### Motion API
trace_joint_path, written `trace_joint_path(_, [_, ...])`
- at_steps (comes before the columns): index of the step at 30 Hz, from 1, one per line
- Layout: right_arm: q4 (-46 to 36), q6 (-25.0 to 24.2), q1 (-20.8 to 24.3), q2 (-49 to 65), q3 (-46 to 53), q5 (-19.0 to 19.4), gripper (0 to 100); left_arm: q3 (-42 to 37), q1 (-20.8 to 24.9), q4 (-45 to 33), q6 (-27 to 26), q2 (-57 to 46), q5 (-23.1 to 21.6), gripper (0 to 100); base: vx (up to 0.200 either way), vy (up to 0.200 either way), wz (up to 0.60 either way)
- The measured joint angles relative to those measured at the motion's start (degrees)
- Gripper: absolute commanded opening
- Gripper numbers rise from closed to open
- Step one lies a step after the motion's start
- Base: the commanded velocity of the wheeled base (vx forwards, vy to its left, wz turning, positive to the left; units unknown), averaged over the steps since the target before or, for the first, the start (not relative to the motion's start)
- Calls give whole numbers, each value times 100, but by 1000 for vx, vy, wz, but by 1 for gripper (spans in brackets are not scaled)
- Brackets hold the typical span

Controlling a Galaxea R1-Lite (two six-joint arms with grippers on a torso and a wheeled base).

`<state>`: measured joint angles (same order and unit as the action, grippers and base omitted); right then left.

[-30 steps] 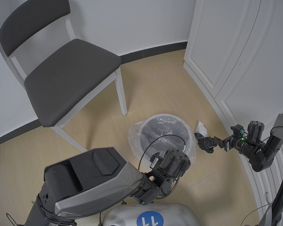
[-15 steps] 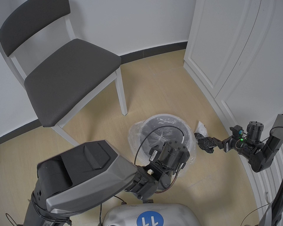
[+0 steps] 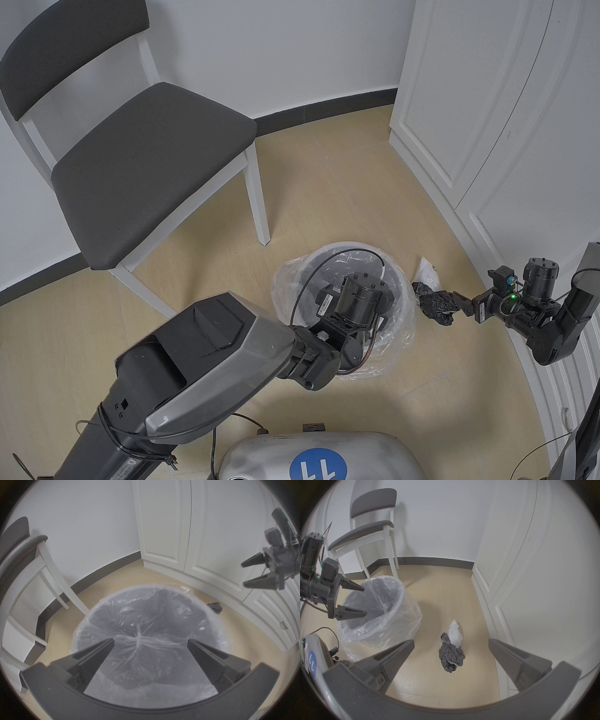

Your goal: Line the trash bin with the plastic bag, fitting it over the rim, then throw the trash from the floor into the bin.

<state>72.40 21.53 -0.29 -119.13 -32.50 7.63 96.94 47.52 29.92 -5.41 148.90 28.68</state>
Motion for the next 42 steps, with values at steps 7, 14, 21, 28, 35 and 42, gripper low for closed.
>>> trace_joint_path(7, [-1, 0, -34, 9, -13, 0, 100, 61, 146, 51, 60, 166, 2, 100, 0, 0, 0])
trace_joint_path(14, [-1, -2, -44, 16, -5, -2, 100, -249, 319, 60, 202, 44, 2, 100, 0, 0, 0])
trace_joint_path(21, [0, -2, -45, 16, 4, -2, 100, -511, 496, 57, 356, -140, 9, 100, 0, 0, 0])
trace_joint_path(28, [-1, 0, -41, 13, 15, 0, 100, -584, 556, -20, 455, -173, 7, 100, 0, 0, 0])
trace_joint_path(35, [0, 9, -41, 11, 17, 0, 100, -606, 597, -41, 596, -61, 5, 100, 0, 0, 0])
trace_joint_path(42, [-1, 9, -41, 11, 17, 0, 100, -603, 680, -41, 619, 151, 2, 100, 0, 0, 0])
